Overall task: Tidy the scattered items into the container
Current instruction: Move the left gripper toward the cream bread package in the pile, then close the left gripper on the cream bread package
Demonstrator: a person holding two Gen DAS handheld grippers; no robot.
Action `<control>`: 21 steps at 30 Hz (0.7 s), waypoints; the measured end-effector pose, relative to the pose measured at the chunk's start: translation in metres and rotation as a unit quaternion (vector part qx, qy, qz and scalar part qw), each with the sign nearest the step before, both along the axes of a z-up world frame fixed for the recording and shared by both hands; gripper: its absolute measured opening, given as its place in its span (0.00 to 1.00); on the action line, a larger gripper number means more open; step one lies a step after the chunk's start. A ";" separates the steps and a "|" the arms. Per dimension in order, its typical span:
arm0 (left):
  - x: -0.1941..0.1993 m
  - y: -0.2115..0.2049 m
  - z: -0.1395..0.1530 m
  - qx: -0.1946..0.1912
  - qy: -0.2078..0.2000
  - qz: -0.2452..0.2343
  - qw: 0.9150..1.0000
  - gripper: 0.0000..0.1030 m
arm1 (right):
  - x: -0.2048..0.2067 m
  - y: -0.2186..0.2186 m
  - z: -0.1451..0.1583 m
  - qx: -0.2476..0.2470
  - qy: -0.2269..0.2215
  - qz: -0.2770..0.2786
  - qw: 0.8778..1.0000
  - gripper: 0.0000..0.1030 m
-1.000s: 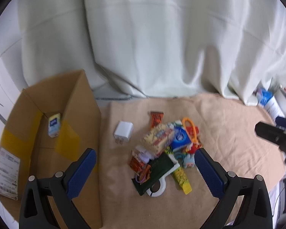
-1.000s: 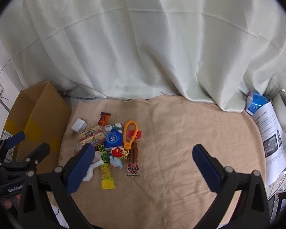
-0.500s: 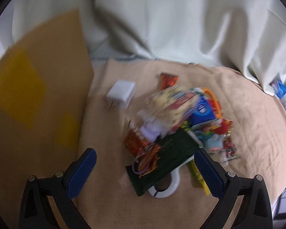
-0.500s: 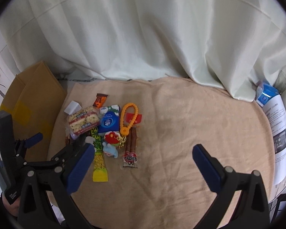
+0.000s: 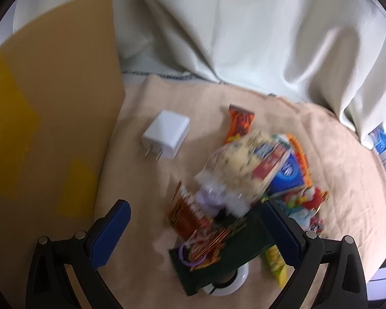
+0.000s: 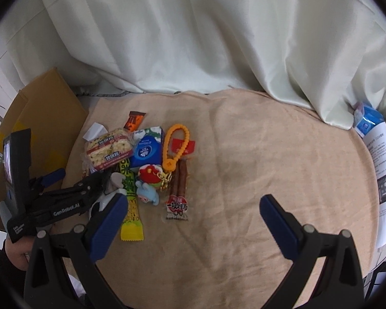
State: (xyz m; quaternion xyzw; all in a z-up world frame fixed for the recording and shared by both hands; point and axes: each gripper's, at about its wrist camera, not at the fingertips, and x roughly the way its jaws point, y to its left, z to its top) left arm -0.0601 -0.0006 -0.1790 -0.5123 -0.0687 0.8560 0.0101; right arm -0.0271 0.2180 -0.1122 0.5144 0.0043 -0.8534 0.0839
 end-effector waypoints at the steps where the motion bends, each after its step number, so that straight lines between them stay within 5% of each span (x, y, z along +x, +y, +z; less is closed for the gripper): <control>1: -0.001 0.001 0.004 0.001 0.008 -0.005 1.000 0.99 | 0.000 0.000 0.000 -0.001 0.001 0.000 1.000 1.00; 5: -0.015 0.014 0.011 -0.008 0.023 -0.037 0.999 0.99 | -0.002 0.001 0.000 -0.003 0.001 -0.001 1.000 1.00; 15: -0.040 0.030 0.002 -0.004 -0.011 -0.084 0.996 0.96 | -0.004 -0.003 -0.002 0.001 0.001 0.011 1.000 1.00; 17: -0.039 0.033 -0.002 -0.007 -0.018 -0.095 0.995 0.84 | -0.005 -0.002 -0.004 0.001 -0.001 0.010 1.000 1.00; 18: -0.038 0.033 -0.003 -0.008 -0.021 -0.098 0.995 0.69 | -0.006 -0.002 -0.005 0.002 -0.002 0.011 1.000 1.00; 21: -0.035 0.036 -0.002 -0.006 -0.020 -0.117 0.993 0.54 | -0.008 -0.002 -0.007 0.002 -0.005 0.011 1.000 1.00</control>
